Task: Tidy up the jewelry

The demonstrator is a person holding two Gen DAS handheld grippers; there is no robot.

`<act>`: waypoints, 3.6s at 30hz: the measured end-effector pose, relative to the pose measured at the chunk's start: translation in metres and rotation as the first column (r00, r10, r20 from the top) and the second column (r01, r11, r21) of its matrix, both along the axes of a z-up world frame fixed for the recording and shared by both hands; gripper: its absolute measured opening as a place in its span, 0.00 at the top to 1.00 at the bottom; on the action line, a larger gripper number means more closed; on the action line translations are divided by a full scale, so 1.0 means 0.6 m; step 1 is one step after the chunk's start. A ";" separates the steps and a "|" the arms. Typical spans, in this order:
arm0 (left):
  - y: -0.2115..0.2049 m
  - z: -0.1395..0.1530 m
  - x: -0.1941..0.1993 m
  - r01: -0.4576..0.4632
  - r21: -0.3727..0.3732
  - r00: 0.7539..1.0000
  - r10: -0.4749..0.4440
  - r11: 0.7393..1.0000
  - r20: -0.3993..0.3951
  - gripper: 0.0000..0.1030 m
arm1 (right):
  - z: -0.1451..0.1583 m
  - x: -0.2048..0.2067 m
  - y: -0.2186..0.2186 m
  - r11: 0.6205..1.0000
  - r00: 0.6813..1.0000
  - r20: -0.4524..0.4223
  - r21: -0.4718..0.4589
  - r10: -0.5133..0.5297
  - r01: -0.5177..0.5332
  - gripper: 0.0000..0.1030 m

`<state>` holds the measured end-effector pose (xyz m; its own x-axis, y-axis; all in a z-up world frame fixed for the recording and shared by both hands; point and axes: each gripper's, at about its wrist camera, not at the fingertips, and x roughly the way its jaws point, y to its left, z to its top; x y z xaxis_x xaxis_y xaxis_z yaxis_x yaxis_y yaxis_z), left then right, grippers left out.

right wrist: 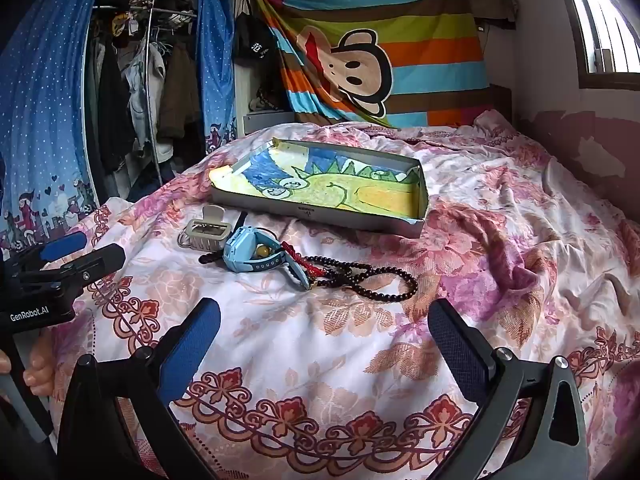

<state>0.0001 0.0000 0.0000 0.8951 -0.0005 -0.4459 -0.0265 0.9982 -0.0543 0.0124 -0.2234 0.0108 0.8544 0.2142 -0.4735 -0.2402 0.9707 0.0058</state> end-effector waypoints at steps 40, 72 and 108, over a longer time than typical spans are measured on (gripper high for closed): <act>0.000 0.000 -0.001 0.002 -0.003 1.000 -0.002 1.000 -0.001 0.00 | 0.001 -0.002 -0.003 1.000 1.000 0.008 0.001 0.000 0.000 0.01; 0.000 0.000 -0.001 0.002 -0.004 1.000 -0.002 1.000 -0.001 0.00 | 0.000 -0.002 -0.003 1.000 1.000 0.009 0.003 0.000 0.000 0.01; 0.023 0.025 0.056 0.042 -0.126 0.996 -0.051 0.991 -0.067 0.00 | 0.043 0.056 -0.083 0.997 0.997 -0.058 0.056 0.048 -0.044 0.01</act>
